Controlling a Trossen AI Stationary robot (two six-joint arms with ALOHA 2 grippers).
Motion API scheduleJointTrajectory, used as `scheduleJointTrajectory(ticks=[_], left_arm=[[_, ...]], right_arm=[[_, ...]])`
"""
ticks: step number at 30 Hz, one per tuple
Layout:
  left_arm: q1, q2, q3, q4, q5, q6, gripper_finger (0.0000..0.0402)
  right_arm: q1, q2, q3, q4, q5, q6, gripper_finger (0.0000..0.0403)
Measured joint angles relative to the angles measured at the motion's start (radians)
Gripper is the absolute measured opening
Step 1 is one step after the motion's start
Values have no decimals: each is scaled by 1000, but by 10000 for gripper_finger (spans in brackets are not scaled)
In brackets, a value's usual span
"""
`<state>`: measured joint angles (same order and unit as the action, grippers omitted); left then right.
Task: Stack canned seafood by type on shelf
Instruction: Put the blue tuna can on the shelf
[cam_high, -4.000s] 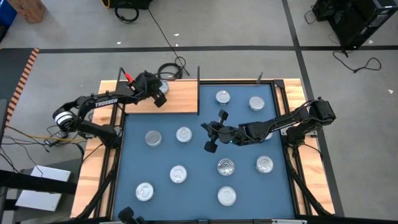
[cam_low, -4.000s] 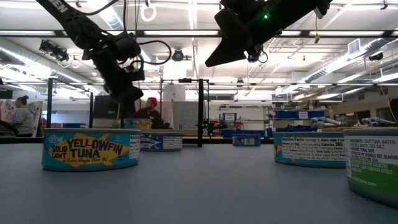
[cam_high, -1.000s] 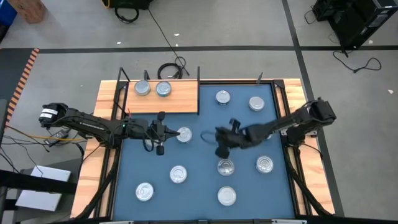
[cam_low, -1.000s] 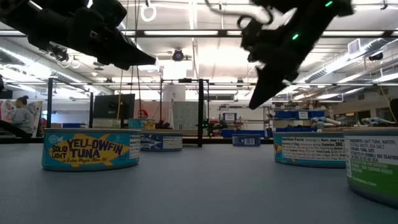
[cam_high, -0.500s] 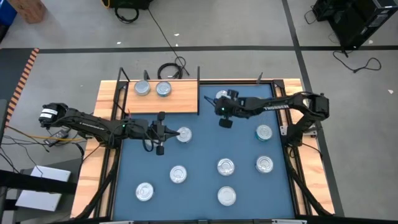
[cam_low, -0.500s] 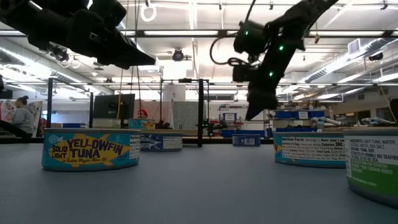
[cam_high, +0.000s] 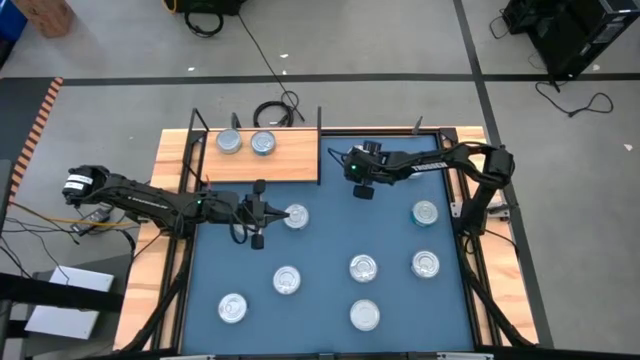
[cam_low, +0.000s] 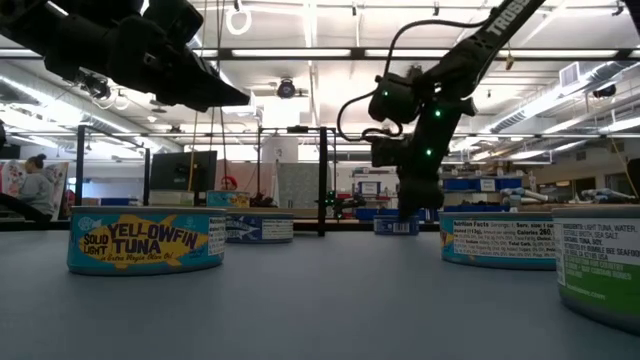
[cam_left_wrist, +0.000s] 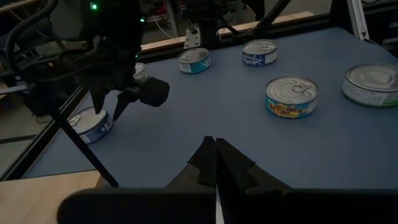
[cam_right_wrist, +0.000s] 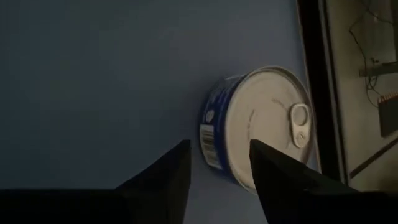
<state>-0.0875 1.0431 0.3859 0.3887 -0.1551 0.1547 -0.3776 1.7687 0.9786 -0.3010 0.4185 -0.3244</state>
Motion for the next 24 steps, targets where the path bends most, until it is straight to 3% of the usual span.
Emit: scheduleJointTrajectory(ticks=[9, 19, 24], left_arm=[[0, 0, 0, -7, 0, -7, 1], [0, 0, 0, -12, 0, -10, 1], [0, 0, 0, -13, 0, -9, 1]], right_arm=[[-30, 28, 1, 13, -22, -27, 122], [-31, 27, 3, 23, -20, -38, 14], [-3, 15, 2, -7, -20, -21, 10]])
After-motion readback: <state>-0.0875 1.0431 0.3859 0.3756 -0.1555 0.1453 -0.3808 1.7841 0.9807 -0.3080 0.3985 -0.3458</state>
